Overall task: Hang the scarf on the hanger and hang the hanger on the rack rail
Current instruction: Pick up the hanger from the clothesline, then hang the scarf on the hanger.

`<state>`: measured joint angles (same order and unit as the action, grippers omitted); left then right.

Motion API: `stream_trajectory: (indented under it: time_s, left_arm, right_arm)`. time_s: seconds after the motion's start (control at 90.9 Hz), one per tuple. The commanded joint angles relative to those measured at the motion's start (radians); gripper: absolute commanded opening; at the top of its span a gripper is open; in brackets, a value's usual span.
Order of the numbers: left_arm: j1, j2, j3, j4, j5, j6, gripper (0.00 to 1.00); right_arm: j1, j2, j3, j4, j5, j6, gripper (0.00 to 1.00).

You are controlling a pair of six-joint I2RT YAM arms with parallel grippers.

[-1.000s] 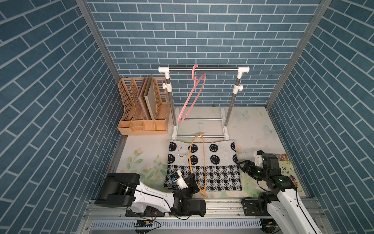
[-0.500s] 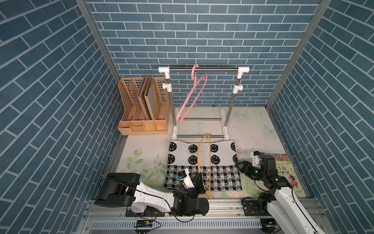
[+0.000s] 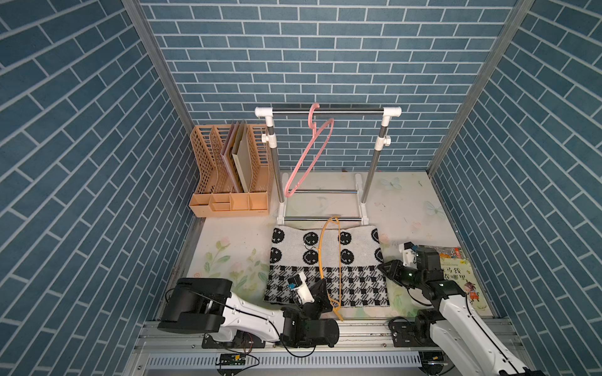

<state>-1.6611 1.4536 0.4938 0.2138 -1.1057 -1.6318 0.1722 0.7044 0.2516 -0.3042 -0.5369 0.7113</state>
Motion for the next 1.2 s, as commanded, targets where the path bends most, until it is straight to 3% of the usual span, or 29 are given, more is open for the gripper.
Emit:
stream_trajectory:
  time_s: [0.0, 0.11, 0.198, 0.319, 0.484, 0.671, 0.935, 1.188]
  left_arm:
    - [-0.002, 0.025, 0.013, -0.051, 0.019, -0.003, 0.0]
    - [0.0, 0.025, 0.013, -0.051, 0.023, 0.002, 0.0]
    - [0.002, 0.023, 0.014, -0.048, 0.025, 0.007, 0.0]
    - [0.002, 0.026, 0.013, -0.048, 0.028, 0.016, 0.0]
    - [0.003, 0.03, 0.044, -0.048, 0.029, 0.041, 0.0]
    - [0.006, 0.026, 0.043, -0.047, 0.027, 0.044, 0.0]
    - [0.012, 0.023, 0.04, -0.044, 0.025, 0.049, 0.0]
    - [0.014, 0.015, 0.032, -0.039, 0.029, 0.05, 0.0]
  right_arm:
    - [0.011, 0.015, 0.025, 0.025, -0.043, -0.01, 0.23]
    - [0.017, 0.035, 0.051, 0.025, -0.056, -0.021, 0.07]
    - [0.023, 0.048, 0.072, 0.034, -0.072, -0.03, 0.0]
    - [0.034, 0.064, 0.107, 0.061, -0.118, -0.034, 0.0]
    - [0.114, 0.11, 0.151, 0.2, -0.214, 0.065, 0.0]
    - [0.277, 0.248, 0.221, 0.336, -0.169, 0.145, 0.0]
    - [0.5, 0.517, 0.343, 0.457, -0.123, 0.155, 0.0]
    - [0.594, 0.729, 0.396, 0.541, -0.064, 0.154, 0.0]
